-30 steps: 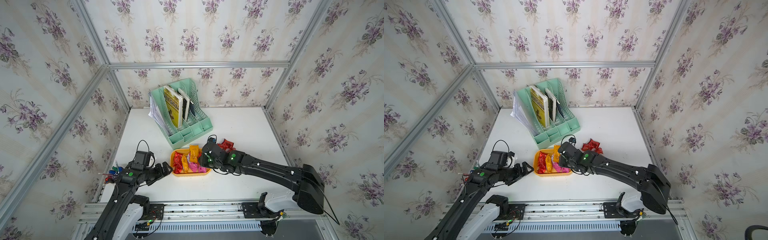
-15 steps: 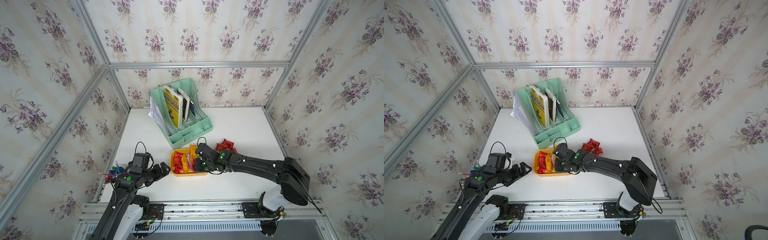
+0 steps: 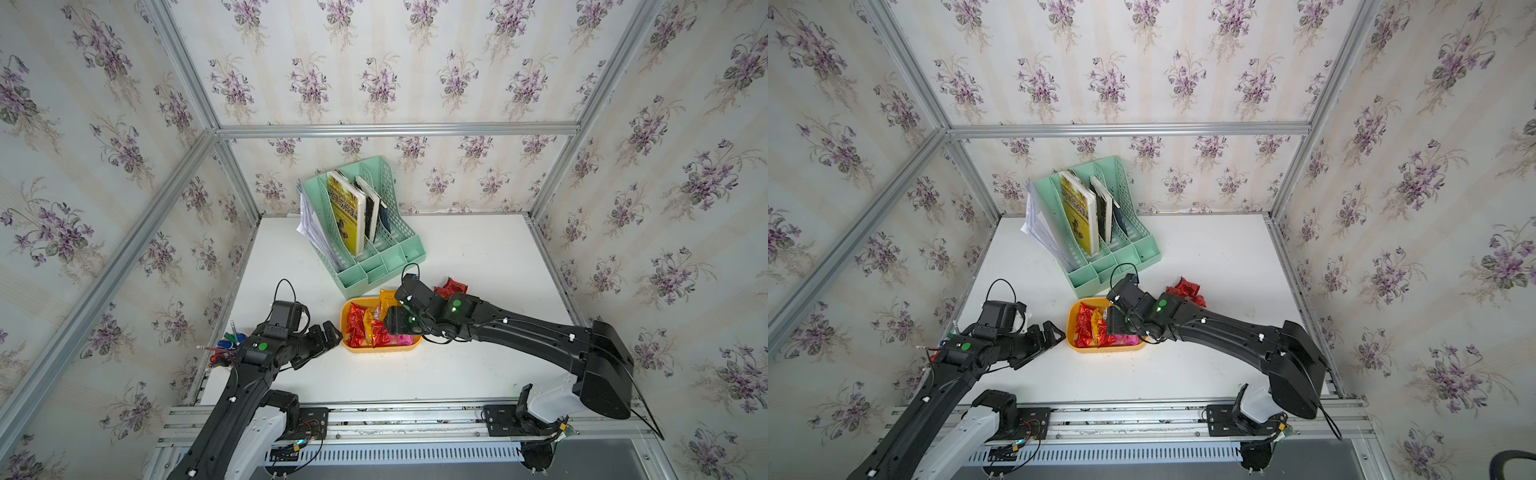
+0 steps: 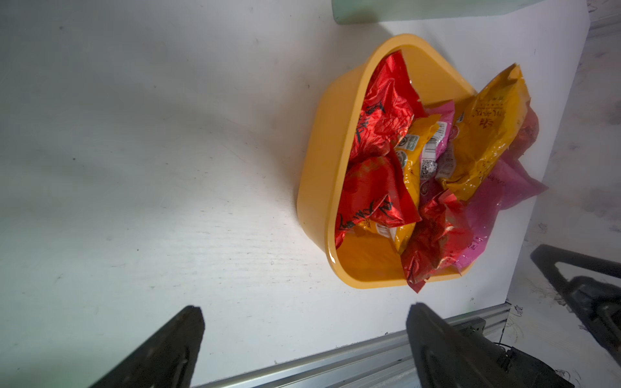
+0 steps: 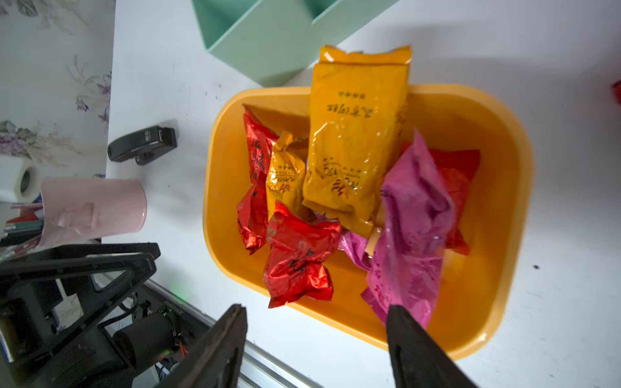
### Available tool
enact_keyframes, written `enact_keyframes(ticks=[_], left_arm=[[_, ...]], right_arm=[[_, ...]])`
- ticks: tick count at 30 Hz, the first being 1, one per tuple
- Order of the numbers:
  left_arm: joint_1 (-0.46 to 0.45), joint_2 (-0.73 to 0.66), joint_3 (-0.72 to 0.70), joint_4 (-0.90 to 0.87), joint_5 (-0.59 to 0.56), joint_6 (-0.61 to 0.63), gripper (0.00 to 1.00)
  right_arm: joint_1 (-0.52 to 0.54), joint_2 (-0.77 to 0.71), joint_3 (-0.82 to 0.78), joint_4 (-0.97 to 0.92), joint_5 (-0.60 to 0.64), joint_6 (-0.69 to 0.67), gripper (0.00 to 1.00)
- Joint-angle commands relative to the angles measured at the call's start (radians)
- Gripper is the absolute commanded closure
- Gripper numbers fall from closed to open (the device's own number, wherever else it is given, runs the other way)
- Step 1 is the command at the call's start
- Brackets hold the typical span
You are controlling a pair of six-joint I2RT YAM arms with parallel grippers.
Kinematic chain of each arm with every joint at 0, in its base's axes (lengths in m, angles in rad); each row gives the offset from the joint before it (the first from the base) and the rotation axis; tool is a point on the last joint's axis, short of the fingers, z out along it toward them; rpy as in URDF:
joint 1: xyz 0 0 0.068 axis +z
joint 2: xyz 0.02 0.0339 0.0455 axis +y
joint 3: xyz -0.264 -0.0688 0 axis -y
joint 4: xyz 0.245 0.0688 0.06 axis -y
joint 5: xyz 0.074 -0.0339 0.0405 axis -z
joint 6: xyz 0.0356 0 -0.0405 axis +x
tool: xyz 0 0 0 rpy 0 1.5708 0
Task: Put the tea bags into the storage box
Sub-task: Pick up the tea bag from the center of the board.
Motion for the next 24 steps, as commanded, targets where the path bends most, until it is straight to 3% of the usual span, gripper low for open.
enact_keyframes(ticks=[1,7,14,18,24], left_arm=[[0.001,0.019,0.021,0.013,0.024,0.040,0.01],[0.001,0.064,0.041,0.023,0.029,0.066,0.01],[0.001,0.048,0.008,0.062,0.011,0.009,0.01],[0.001,0.035,-0.011,0.074,-0.021,-0.022,0.01],[0.001,0.018,-0.017,0.085,-0.048,-0.085,0.01]], right_arm=[[-0.053,-0.050,-0.040,-0.069,0.096,0.054,0.29],[-0.248,-0.194,-0.214,-0.039,0.101,0.115,0.28],[-0.615,-0.307,-0.352,0.006,-0.005,0.020,0.27],[-0.741,-0.246,-0.352,0.038,-0.066,-0.079,0.27],[-0.799,-0.060,-0.282,0.081,-0.134,-0.177,0.29]])
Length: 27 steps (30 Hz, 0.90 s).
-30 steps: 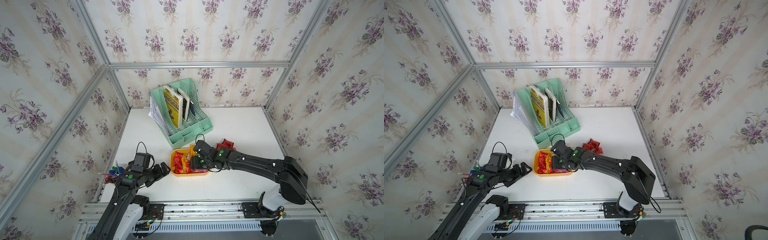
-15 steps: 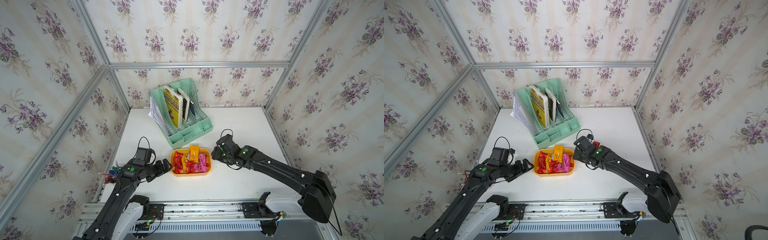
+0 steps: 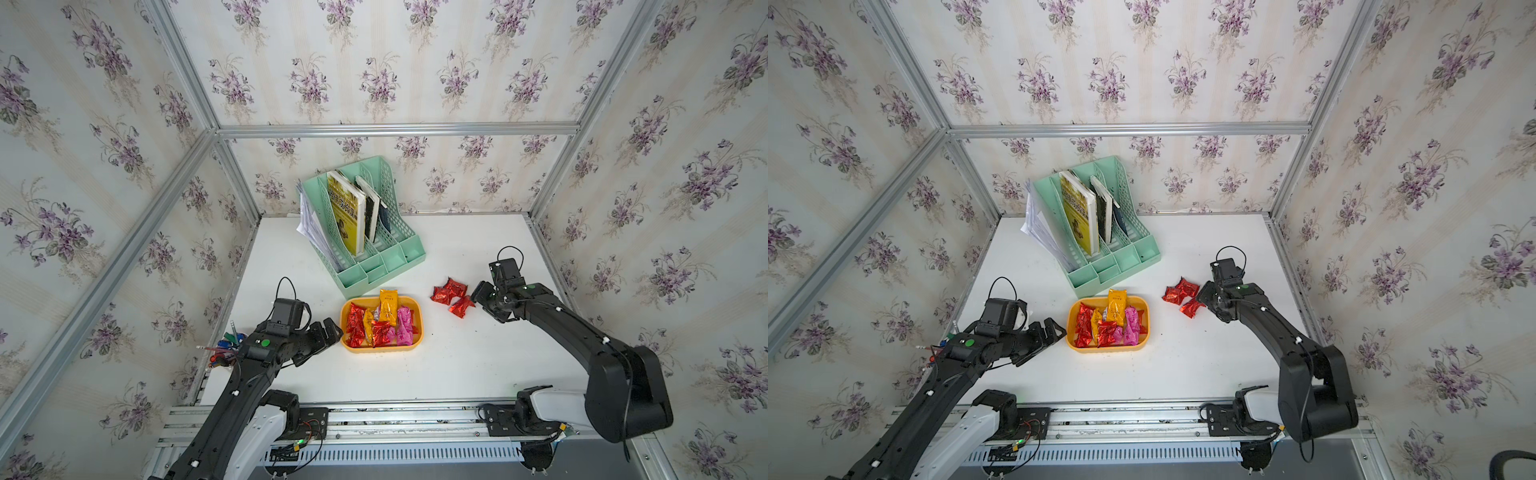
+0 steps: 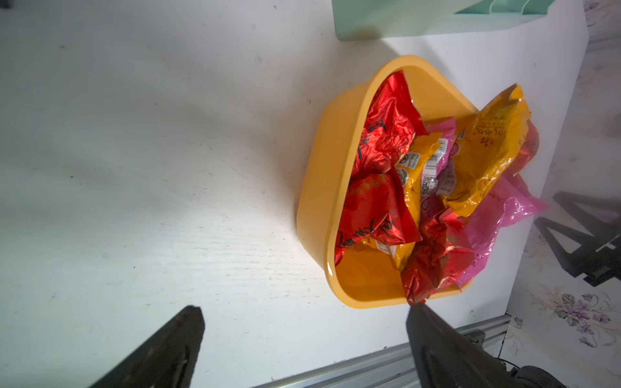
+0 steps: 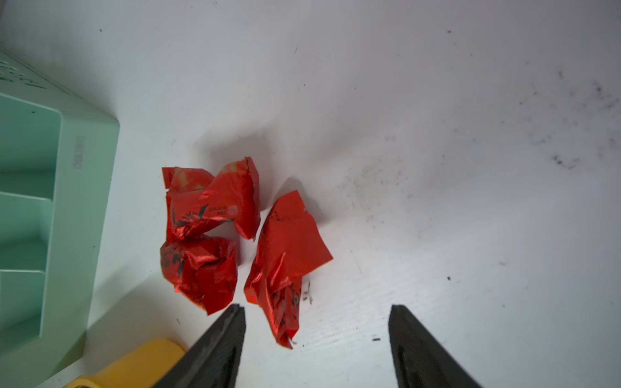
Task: Put the tea bags into the storage box
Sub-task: Pick up the tea bag from the center of the board.
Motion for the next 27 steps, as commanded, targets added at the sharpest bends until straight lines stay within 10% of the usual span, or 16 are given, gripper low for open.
enact_keyframes(ticks=[1,21,27], left_arm=[[0.002,-0.012,-0.001,0.029,-0.056,-0.051,0.01],[0.001,-0.157,-0.017,-0.097,-0.090,-0.062,0.01],[0.001,-0.122,0.007,-0.092,-0.063,-0.016,0.01]], right_arm=[[-0.005,0.077,0.039,0.049,-0.062,-0.086,0.30],[-0.005,0.134,0.011,0.093,-0.104,-0.074,0.97],[-0.004,-0.038,-0.088,0.067,-0.098,-0.033,0.97]])
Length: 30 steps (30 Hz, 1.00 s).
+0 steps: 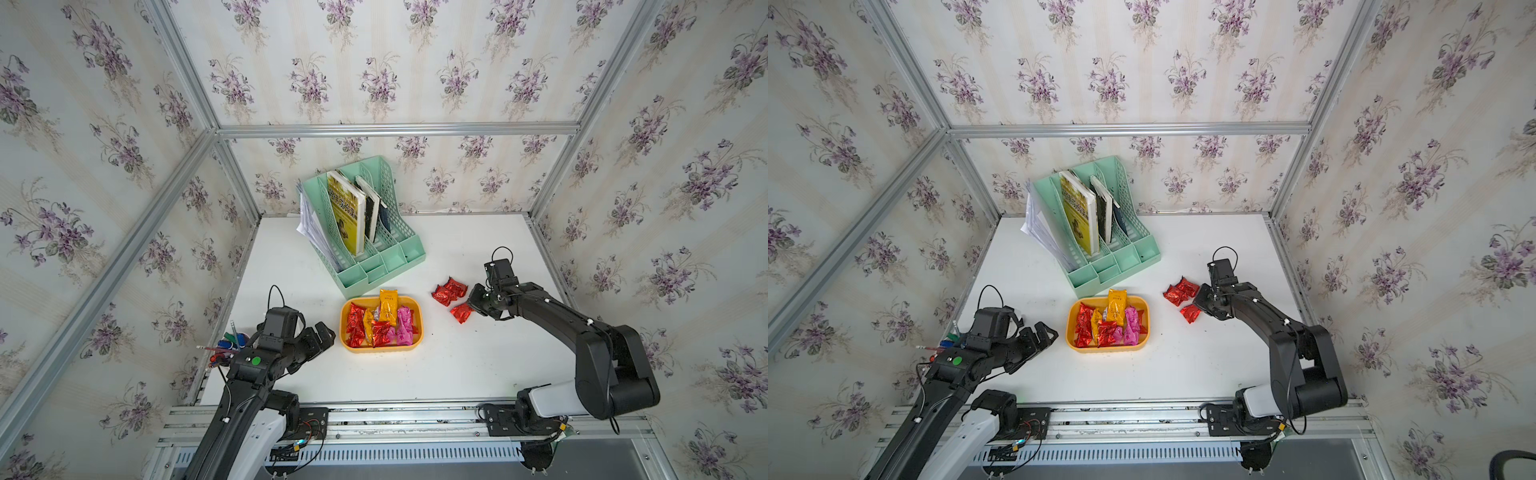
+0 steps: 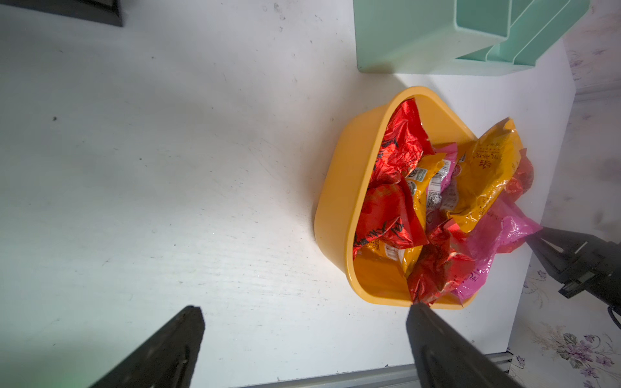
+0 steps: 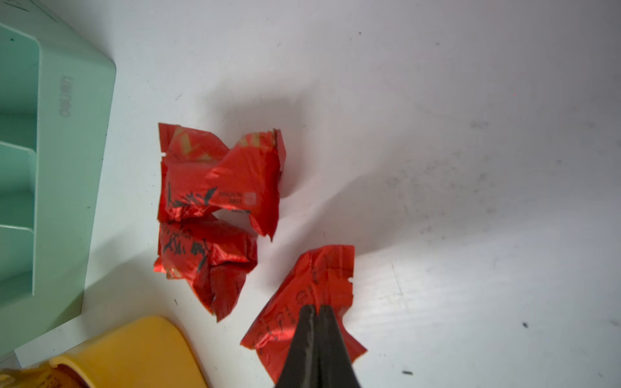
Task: Put the tea bags into the storage box
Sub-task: Pick up the tea bag from the center of the board, then place the tea bag in the storage box.
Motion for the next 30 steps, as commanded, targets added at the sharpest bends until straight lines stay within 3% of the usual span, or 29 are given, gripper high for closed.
enact_keyframes(ticks=[1,7,11,14,18,21,30], left_arm=[[0.001,0.030,0.021,-0.001,0.025,0.052,0.01],[0.001,0.129,0.052,0.025,0.066,0.115,0.01],[0.001,0.188,0.052,0.057,0.103,0.141,0.01],[0.001,0.221,0.044,0.081,0.128,0.133,0.01],[0.001,0.248,0.034,0.103,0.152,0.122,0.01],[0.002,0.241,0.033,0.097,0.142,0.116,0.01],[0.022,0.150,-0.008,0.046,0.025,0.030,0.01]], right_arm=[[0.005,-0.096,-0.050,-0.027,0.007,0.035,0.97],[0.096,-0.346,-0.178,-0.014,-0.087,0.129,1.00],[0.288,-0.460,-0.184,0.021,-0.026,0.238,1.00],[0.460,-0.456,-0.133,0.046,0.040,0.295,1.00],[0.636,-0.332,0.010,0.036,0.136,0.289,1.00],[0.712,-0.183,0.139,0.029,0.158,0.239,1.00],[0.777,0.291,0.584,-0.064,0.101,0.026,1.00]])
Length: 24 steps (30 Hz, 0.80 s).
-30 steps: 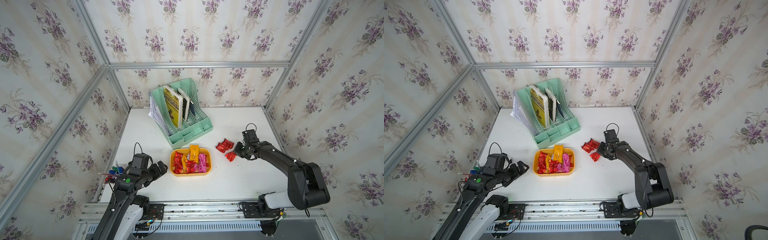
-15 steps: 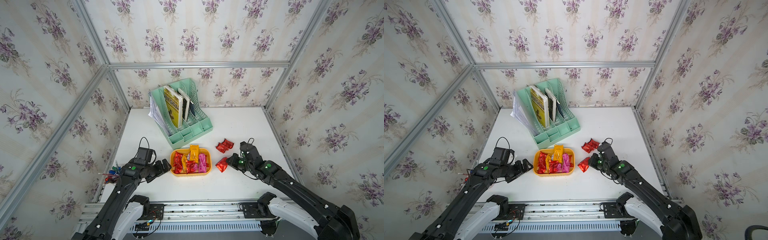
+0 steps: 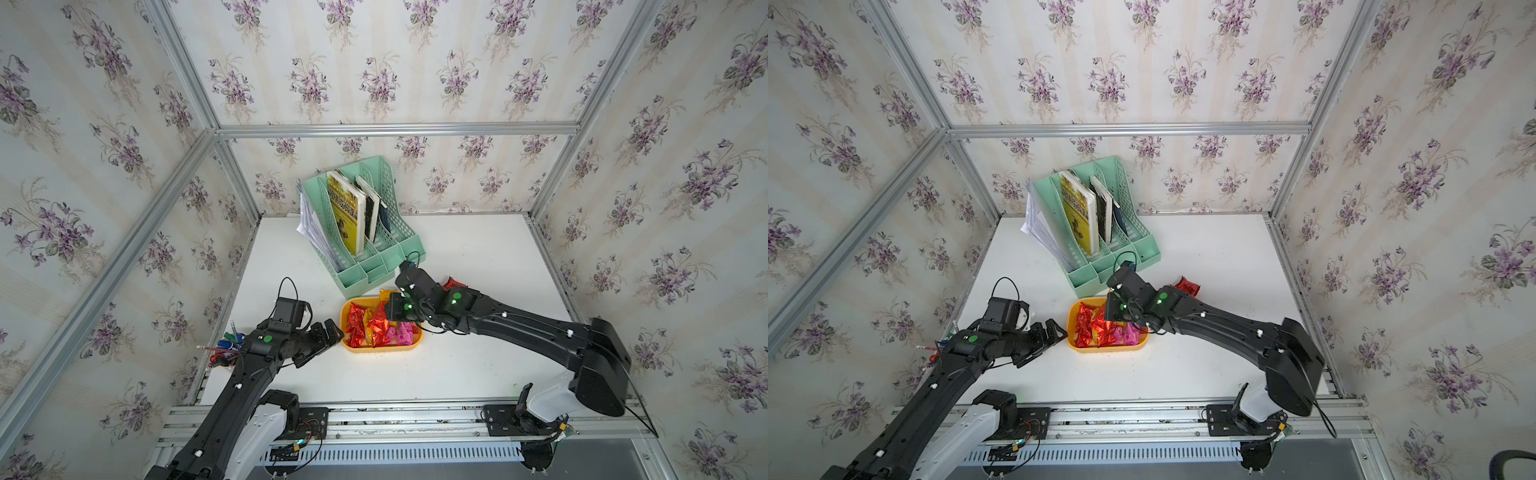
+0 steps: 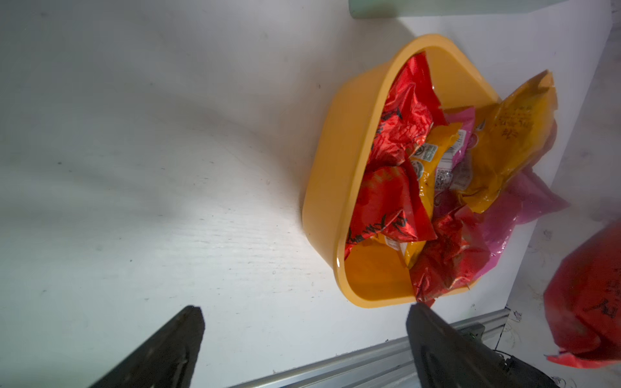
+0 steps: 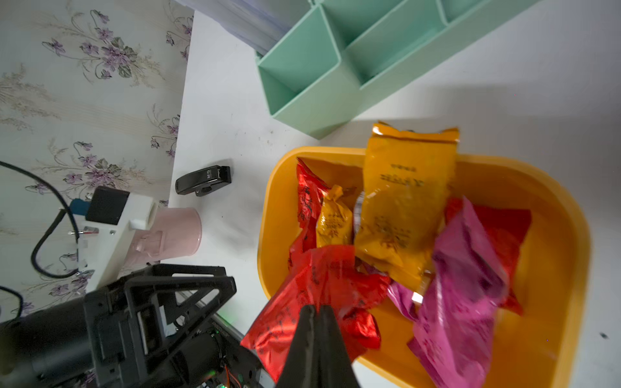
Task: Put the tea bags into the storage box
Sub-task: Place the tea bag in the storage box.
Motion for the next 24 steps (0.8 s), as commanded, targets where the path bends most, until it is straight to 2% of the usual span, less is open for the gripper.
enact_keyframes(ticks=[1,7,15,19,22,24], left_arm=[[0.009,-0.029,-0.011,-0.036,-0.082,-0.038,0.01],[0.016,-0.077,-0.023,-0.083,-0.128,-0.056,0.01],[0.016,-0.164,-0.030,-0.131,-0.182,-0.087,0.01],[0.016,-0.188,-0.030,-0.139,-0.185,-0.083,0.01],[0.016,-0.185,-0.029,-0.136,-0.171,-0.074,0.01],[0.016,-0.176,-0.024,-0.128,-0.156,-0.064,0.01]], right_arm=[[0.001,0.123,0.139,-0.077,-0.020,-0.116,1.00],[0.004,0.323,0.352,-0.212,-0.056,-0.198,1.00],[0.005,0.430,0.444,-0.259,-0.115,-0.254,1.00],[0.005,0.444,0.477,-0.254,-0.157,-0.252,0.81],[0.006,0.400,0.444,-0.211,-0.173,-0.228,0.59],[0.004,0.360,0.414,-0.193,-0.159,-0.211,0.48]])
